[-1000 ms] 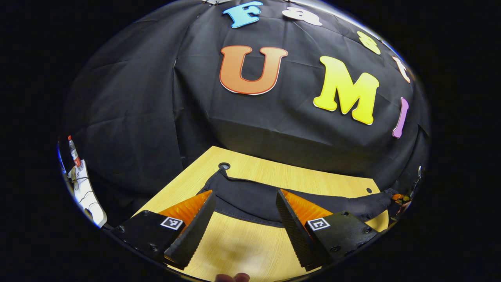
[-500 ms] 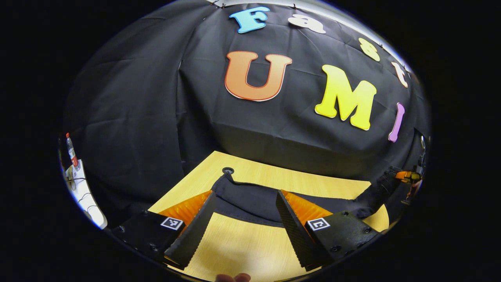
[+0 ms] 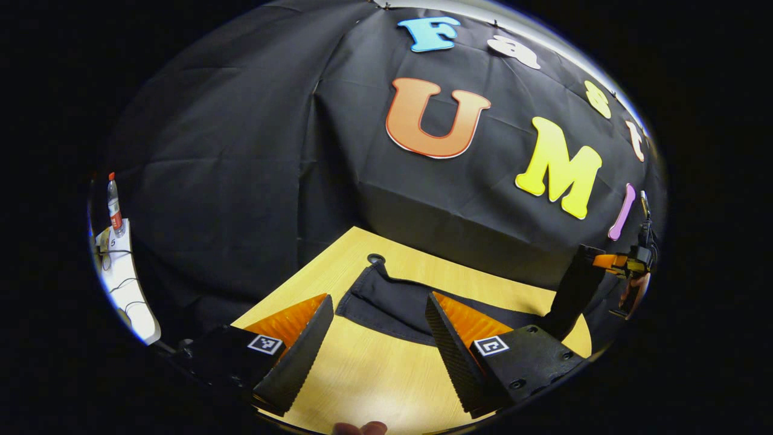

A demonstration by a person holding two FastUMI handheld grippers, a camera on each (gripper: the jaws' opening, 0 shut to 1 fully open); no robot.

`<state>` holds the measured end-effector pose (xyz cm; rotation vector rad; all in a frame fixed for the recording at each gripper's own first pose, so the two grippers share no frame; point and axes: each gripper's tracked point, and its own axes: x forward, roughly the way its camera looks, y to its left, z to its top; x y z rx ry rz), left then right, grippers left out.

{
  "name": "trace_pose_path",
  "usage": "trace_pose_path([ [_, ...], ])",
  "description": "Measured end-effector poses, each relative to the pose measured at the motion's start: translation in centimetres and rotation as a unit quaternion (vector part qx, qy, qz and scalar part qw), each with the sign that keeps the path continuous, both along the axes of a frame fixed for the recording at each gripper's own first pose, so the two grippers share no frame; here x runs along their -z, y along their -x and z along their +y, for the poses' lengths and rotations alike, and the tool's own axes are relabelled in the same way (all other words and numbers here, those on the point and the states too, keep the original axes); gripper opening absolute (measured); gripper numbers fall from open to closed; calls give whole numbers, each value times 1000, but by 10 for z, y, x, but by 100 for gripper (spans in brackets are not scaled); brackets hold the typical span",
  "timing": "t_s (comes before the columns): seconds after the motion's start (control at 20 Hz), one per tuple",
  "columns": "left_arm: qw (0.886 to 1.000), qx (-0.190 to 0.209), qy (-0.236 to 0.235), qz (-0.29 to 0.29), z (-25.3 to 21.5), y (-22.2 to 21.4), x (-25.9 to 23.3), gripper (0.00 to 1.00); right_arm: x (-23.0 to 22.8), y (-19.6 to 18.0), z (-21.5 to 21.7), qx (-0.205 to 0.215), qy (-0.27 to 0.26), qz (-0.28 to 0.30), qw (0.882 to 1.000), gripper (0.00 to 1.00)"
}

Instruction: Grasp the waist and the cuffs of the jeans and fold them to make the two legs overlap; first hold the waist and fold one-third of the jeans toward the cuffs, then hold the cuffs and fold the remaining one-third in the same direction to finish folding.

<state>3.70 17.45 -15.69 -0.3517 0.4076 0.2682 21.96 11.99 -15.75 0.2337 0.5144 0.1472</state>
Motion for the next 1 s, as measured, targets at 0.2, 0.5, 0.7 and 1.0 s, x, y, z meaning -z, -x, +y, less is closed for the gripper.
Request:
trace_pose_path([
  [0.2, 1000, -15, -3, -2, 25, 8, 1, 99, 44, 9, 85, -45, 26, 13, 999, 1],
  [0.5, 999, -33, 3, 8, 50, 22, 11, 99, 152, 33, 163, -91, 86, 74, 989, 1],
  [0.7, 999, -40, 11, 16, 57, 31, 23, 99, 190, 44, 177, -104, 129, 96, 981, 0],
  [1.0, 994, -55, 88, 17, 54, 26, 43, 99, 212, 70, 207, -170, 111, 140, 969, 27],
])
